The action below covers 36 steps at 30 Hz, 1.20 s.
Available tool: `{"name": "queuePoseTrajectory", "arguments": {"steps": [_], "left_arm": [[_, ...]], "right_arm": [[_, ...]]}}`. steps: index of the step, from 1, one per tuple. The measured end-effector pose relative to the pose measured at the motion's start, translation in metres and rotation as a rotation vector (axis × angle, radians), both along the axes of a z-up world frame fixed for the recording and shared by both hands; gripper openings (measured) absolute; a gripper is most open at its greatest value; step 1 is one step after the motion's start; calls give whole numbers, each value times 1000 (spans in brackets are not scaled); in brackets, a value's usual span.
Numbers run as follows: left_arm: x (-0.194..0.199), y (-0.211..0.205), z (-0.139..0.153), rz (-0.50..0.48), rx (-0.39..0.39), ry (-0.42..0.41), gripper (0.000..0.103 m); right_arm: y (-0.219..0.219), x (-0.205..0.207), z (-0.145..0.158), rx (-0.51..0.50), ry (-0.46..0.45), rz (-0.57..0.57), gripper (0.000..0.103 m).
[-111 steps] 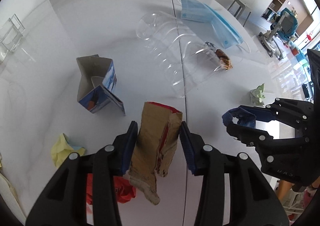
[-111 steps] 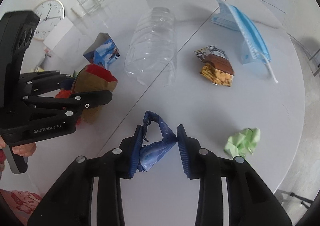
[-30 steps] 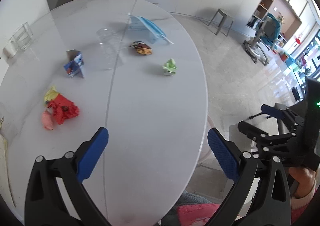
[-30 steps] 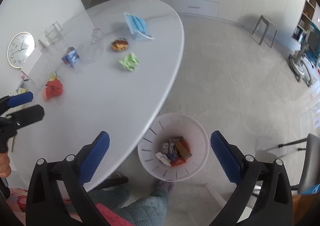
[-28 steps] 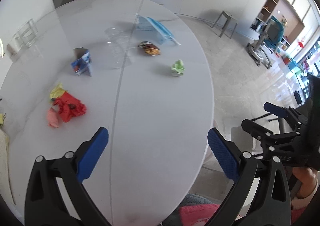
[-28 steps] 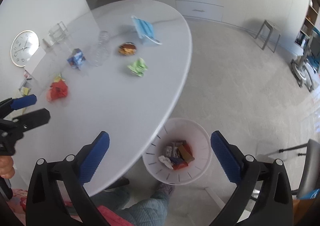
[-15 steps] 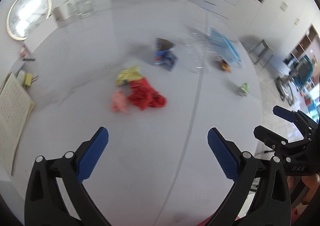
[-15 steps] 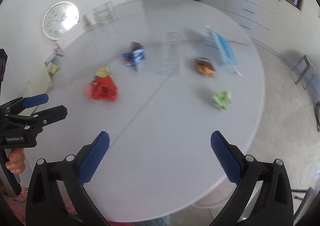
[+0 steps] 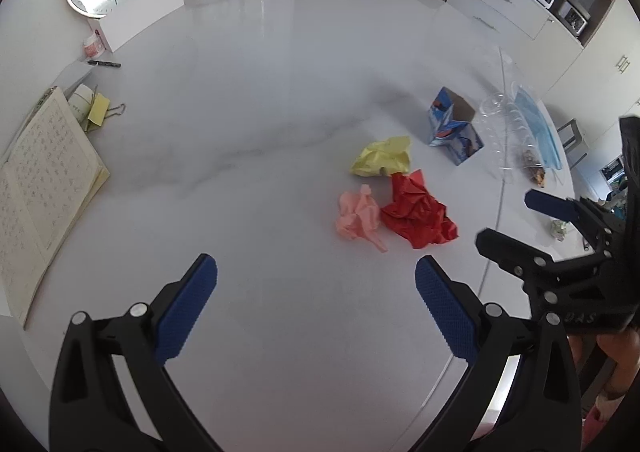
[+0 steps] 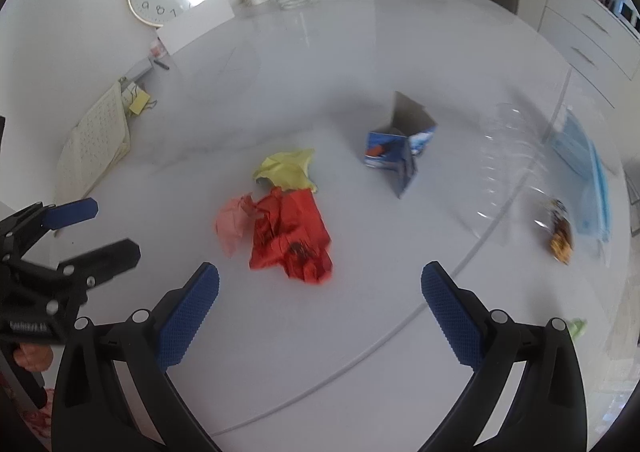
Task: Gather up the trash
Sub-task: 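Move to the table and grasp the red crumpled paper with the right tool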
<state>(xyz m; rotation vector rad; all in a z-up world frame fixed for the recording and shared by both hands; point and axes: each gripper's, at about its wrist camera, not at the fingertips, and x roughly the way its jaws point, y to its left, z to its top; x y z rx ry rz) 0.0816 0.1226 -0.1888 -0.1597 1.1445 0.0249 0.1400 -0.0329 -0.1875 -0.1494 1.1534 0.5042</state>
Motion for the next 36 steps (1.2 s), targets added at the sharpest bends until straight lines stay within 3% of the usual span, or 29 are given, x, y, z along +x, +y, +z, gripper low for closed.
{"name": "queuePoseTrajectory", "arguments": {"steps": [10, 12, 14, 17, 19, 23, 27, 36], "left_arm": [[25, 6, -36, -4, -39, 67, 95], [28, 6, -40, -7, -47, 75, 95], [31, 5, -42, -13, -50, 80, 95], [34, 1, -43, -28, -55, 78, 95], [37, -3, -43, -38, -54, 75, 95], [45, -13, -44, -74, -51, 63, 95], [53, -19, -48, -97, -67, 57, 94], [78, -28, -71, -104, -120, 107, 58]], "right_arm": [[25, 26, -42, -55, 58, 43, 100], [27, 27, -45, -61, 57, 56, 90], [28, 28, -47, -39, 80, 67, 69], [27, 27, -46, -12, 101, 79, 57], [27, 25, -43, 1, 109, 88, 41], [22, 24, -38, 22, 127, 85, 30], [11, 23, -31, 55, 130, 63, 29], [-16, 25, -14, 72, 113, 13, 29]]}}
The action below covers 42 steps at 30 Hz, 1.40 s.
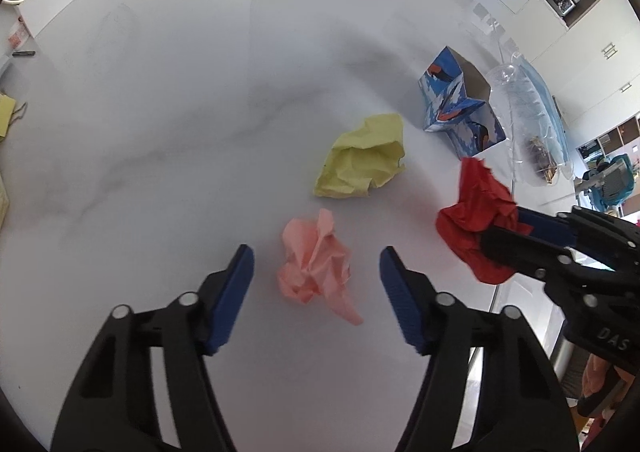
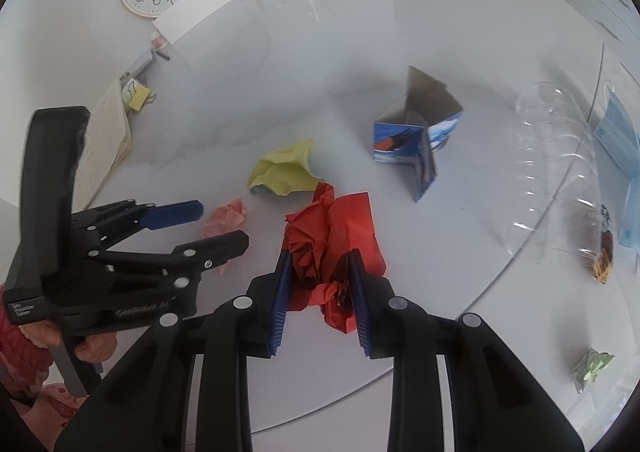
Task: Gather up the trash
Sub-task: 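Move to the table and grasp the red crumpled paper with the right tool, then grasp the pink crumpled tissue with the left tool while the right tool holds the red paper, then carry both papers over the white bin and open both tools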
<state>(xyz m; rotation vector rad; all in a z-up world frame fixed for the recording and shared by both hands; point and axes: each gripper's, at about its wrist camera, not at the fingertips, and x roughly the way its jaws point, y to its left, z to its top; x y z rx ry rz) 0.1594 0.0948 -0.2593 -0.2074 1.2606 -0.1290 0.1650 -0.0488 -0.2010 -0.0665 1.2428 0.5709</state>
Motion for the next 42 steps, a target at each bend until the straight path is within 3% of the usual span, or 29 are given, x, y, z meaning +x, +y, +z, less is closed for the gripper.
{"name": "queuePoseTrajectory", "arguments": {"steps": [5, 15, 22, 30, 42], "left_arm": [[1, -10, 0, -39, 49, -17, 32], [-24, -11, 37, -24, 59, -61, 30], [-57, -34, 75, -87, 71, -127, 30], [-94, -95, 100, -238, 71, -175, 30], [-147, -274, 95, -606, -12, -151, 30]], "right_arm": [[-13, 0, 2, 2, -1, -30, 29], [-13, -10, 16, 12, -36, -22, 29], [-30, -47, 42, 16, -101, -48, 29], [-103, -117, 60, 16, -141, -225, 29], [-263, -214, 58, -39, -137, -565, 29]]}}
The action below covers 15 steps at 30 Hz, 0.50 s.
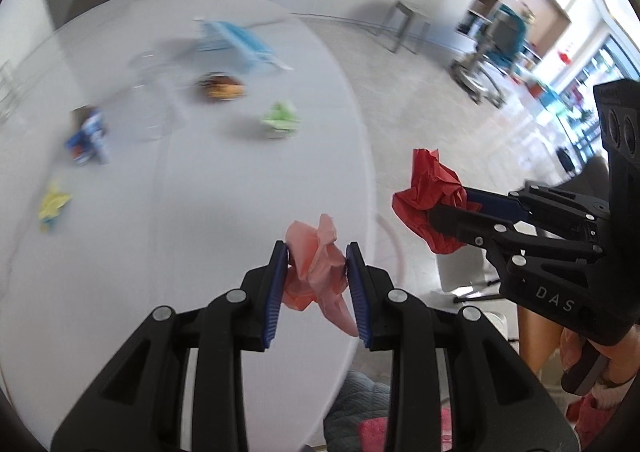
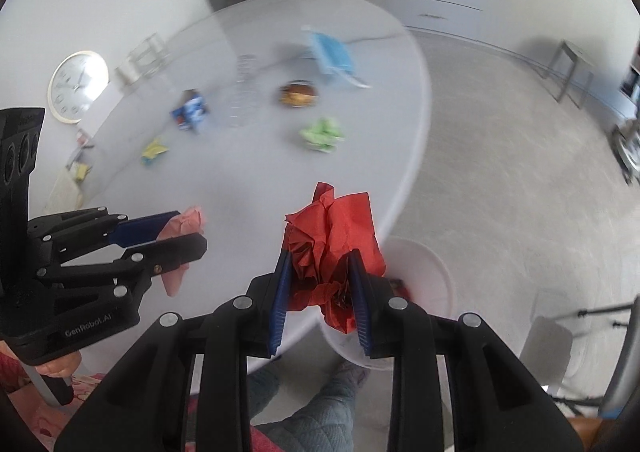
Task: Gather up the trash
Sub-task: 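Carry both papers over the white bin and open both tools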
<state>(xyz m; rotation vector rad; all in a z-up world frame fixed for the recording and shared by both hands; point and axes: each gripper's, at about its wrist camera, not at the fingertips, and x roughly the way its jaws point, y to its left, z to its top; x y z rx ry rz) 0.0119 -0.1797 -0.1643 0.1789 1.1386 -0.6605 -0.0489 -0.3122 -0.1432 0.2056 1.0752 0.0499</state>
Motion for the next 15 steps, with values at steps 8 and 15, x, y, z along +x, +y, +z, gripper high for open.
{"name": "queuePoseTrajectory", "arguments": {"steps": [8, 15], "left_arm": [[-21, -76, -23, -125, 8, 62, 30], [-21, -93, -26, -89, 3, 77, 71]], "right_arm": [[-67, -32, -10, 4, 20, -119, 29], [-85, -35, -18, 9, 29, -124, 29]]}}
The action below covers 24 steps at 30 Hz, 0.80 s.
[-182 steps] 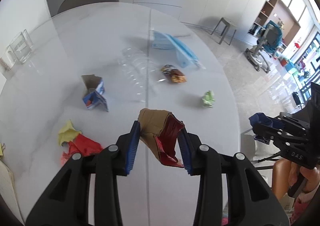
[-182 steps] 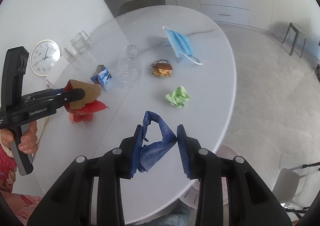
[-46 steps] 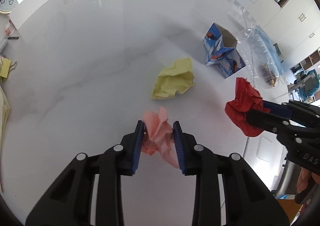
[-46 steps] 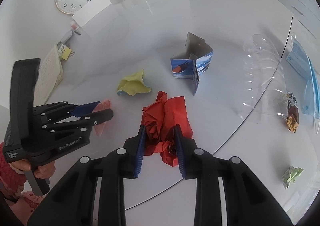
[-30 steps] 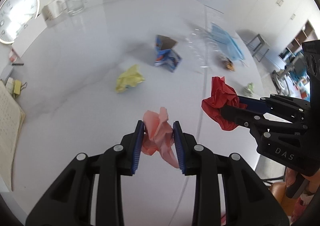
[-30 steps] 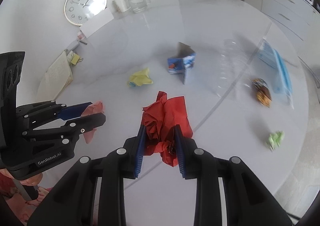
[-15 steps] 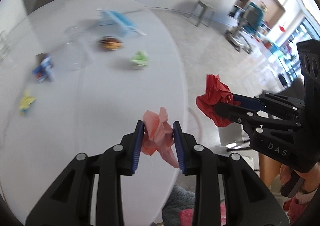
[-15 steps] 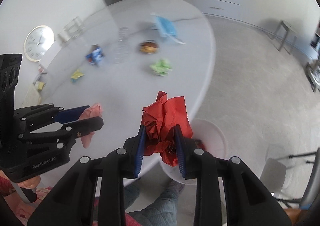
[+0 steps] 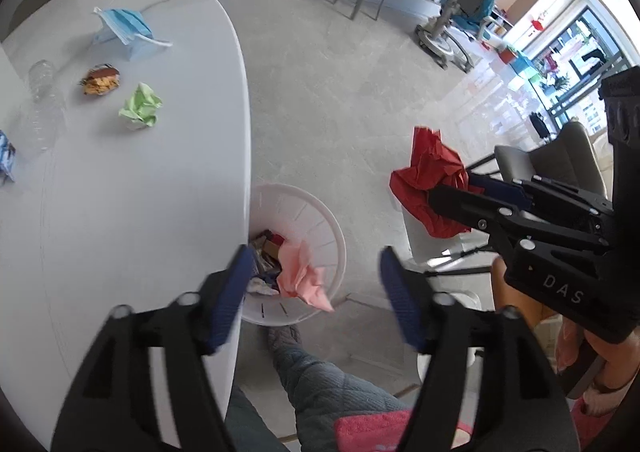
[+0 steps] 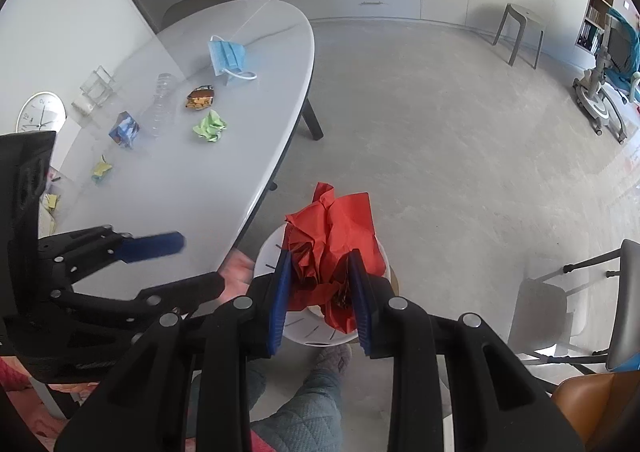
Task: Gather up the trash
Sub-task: 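Carry both papers over the white bin and open both tools, then move both tools back to the table toward the yellow paper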
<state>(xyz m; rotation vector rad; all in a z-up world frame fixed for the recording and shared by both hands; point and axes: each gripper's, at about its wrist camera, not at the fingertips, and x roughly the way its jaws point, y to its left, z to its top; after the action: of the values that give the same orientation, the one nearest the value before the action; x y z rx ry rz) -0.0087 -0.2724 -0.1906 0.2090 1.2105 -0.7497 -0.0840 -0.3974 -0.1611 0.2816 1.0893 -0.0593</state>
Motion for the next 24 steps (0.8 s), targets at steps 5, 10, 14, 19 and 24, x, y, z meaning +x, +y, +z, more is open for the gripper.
{"name": "queuePoseTrajectory", "arguments": {"steps": [5, 10, 14, 19, 24], "left_arm": [[2, 13, 15, 51, 57, -95, 92], [18, 40, 26, 140, 80, -136, 93], [27, 64, 26, 204, 85, -123, 93], [30, 84, 29, 236, 87, -136, 93], [32, 95, 32, 245, 84, -137, 93]], "right_arm": [[2, 3, -5, 13, 4, 18, 31], [15, 13, -18, 37, 18, 52, 31], [28, 22, -32, 39, 39, 72, 47], [41, 29, -32, -8, 29, 49, 99], [48, 38, -30, -12, 51, 48, 101]]}}
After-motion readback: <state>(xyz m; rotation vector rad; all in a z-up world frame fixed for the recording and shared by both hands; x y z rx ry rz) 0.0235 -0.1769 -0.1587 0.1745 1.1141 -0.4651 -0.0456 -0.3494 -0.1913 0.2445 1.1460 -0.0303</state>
